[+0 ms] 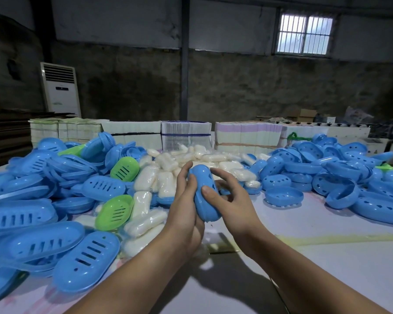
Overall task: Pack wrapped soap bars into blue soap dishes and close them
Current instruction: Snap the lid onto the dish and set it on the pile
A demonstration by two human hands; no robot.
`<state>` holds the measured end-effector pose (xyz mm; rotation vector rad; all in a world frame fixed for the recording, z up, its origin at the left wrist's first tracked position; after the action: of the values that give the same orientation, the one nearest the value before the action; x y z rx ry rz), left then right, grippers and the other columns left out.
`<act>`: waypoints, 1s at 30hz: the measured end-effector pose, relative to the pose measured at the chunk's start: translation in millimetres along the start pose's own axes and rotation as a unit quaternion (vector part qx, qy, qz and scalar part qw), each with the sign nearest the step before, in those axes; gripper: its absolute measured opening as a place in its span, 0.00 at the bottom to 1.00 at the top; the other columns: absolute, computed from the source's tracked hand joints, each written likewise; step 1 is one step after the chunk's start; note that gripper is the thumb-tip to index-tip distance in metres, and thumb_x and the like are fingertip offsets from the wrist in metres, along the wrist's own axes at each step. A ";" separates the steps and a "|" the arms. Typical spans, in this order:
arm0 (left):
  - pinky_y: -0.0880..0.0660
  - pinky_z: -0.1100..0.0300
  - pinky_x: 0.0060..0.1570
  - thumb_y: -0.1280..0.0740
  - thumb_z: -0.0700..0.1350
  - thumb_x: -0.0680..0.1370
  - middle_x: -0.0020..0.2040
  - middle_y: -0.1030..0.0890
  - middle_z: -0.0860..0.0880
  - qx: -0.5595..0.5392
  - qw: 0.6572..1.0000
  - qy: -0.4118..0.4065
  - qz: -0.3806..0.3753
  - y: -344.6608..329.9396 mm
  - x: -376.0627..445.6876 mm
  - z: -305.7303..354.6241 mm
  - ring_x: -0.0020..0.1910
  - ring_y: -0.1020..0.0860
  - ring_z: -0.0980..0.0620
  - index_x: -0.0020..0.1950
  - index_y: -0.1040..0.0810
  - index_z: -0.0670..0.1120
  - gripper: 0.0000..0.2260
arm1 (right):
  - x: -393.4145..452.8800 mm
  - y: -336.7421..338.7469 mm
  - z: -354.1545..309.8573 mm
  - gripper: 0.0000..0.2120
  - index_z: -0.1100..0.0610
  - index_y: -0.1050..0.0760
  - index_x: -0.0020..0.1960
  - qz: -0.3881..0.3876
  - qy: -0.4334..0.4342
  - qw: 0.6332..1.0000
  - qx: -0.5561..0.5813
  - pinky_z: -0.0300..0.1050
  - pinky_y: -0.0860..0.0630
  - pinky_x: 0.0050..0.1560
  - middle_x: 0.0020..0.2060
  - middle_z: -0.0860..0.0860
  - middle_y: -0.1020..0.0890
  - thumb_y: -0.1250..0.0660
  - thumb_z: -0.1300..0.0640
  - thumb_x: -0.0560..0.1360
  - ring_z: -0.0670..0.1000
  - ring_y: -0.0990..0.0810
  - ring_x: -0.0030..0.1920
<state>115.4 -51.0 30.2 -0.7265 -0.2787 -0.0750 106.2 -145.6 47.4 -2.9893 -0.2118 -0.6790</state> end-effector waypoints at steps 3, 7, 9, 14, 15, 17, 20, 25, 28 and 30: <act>0.17 0.51 0.48 0.41 0.51 0.84 0.53 0.14 0.51 0.049 0.999 -0.010 0.014 2.2 -1.5 2.3 0.50 0.14 0.48 0.66 0.26 0.63 0.13 | 1.6 2.1 1.7 0.19 0.42 0.26 0.63 -0.007 -0.009 1.000 0.006 0.39 0.20 0.43 0.56 0.50 0.22 0.27 0.54 0.74 0.46 0.16 0.48; 0.18 0.51 0.50 0.40 0.49 0.84 0.62 0.18 0.49 0.094 0.994 -0.039 0.032 5.6 -4.0 7.6 0.54 0.15 0.47 0.65 0.24 0.63 0.13 | 2.1 2.9 -0.2 0.19 0.44 0.26 0.63 -0.007 0.001 1.000 -0.006 0.37 0.21 0.41 0.54 0.48 0.22 0.28 0.56 0.75 0.43 0.16 0.45; 0.18 0.53 0.48 0.39 0.49 0.84 0.61 0.18 0.50 0.106 0.992 -0.062 0.033 5.2 -3.6 14.3 0.54 0.15 0.48 0.63 0.22 0.64 0.12 | 3.1 3.1 -2.8 0.19 0.43 0.26 0.62 -0.001 0.014 1.000 -0.005 0.38 0.20 0.40 0.54 0.49 0.21 0.28 0.56 0.75 0.44 0.16 0.45; 0.19 0.45 0.56 0.37 0.47 0.83 0.62 0.18 0.49 0.136 0.986 -0.081 0.045 8.6 -3.1 19.8 0.57 0.16 0.46 0.57 0.20 0.66 0.13 | 4.3 3.0 0.6 0.20 0.42 0.26 0.63 -0.006 0.010 1.000 -0.003 0.42 0.19 0.43 0.57 0.52 0.21 0.27 0.55 0.74 0.49 0.16 0.49; 0.19 0.44 0.57 0.36 0.47 0.83 0.62 0.19 0.49 0.147 0.984 -0.087 0.043 8.1 -3.4 22.0 0.57 0.17 0.46 0.57 0.20 0.66 0.13 | 5.2 3.4 1.8 0.21 0.42 0.27 0.64 -0.011 0.004 1.000 -0.005 0.43 0.18 0.45 0.57 0.53 0.21 0.26 0.54 0.74 0.50 0.16 0.50; 0.21 0.42 0.59 0.34 0.46 0.82 0.62 0.19 0.48 0.181 0.977 -0.109 0.035 6.1 -3.7 28.7 0.60 0.18 0.45 0.57 0.20 0.66 0.14 | 8.2 3.5 4.1 0.25 0.42 0.27 0.66 -0.037 -0.014 0.999 0.001 0.49 0.18 0.50 0.58 0.53 0.20 0.25 0.51 0.72 0.51 0.16 0.52; 0.20 0.41 0.58 0.32 0.47 0.81 0.60 0.20 0.51 0.236 0.963 -0.128 0.021 3.1 -4.5 33.3 0.60 0.19 0.47 0.58 0.21 0.66 0.14 | 11.2 6.3 3.6 0.26 0.43 0.27 0.65 -0.080 -0.034 0.996 0.018 0.53 0.19 0.53 0.56 0.55 0.17 0.25 0.51 0.69 0.55 0.16 0.54; 0.17 0.48 0.52 0.32 0.47 0.80 0.61 0.21 0.50 0.226 0.968 -0.113 -0.001 1.9 -2.6 31.6 0.61 0.19 0.47 0.61 0.21 0.63 0.13 | 14.6 11.8 1.6 0.23 0.43 0.24 0.62 -0.086 -0.029 0.996 0.024 0.52 0.18 0.49 0.53 0.55 0.16 0.25 0.53 0.68 0.58 0.16 0.52; 0.17 0.49 0.52 0.31 0.47 0.80 0.62 0.21 0.53 0.235 0.966 -0.105 -0.015 -0.7 -2.7 28.0 0.61 0.19 0.50 0.61 0.21 0.64 0.14 | 15.3 15.0 3.5 0.26 0.48 0.27 0.65 -0.104 -0.048 0.993 0.035 0.55 0.19 0.52 0.54 0.57 0.17 0.26 0.55 0.68 0.59 0.17 0.54; 0.18 0.47 0.55 0.31 0.47 0.80 0.62 0.22 0.54 0.249 0.963 -0.105 -0.018 -1.7 -3.5 26.4 0.61 0.20 0.50 0.61 0.21 0.66 0.15 | 15.1 17.7 3.0 0.28 0.50 0.28 0.66 -0.108 -0.052 0.992 0.026 0.57 0.19 0.54 0.55 0.58 0.17 0.25 0.55 0.68 0.59 0.17 0.54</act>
<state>105.8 -34.8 49.1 -0.2269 -0.4921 0.0381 123.6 -161.0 50.6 -2.9819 -0.5563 -0.5252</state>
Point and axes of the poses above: each hand's wrist, its own x-axis towards the middle knuckle, its own y-axis out of the back of the hand, z = x × y, the point moved 10 cm from there along x, towards the middle knuckle
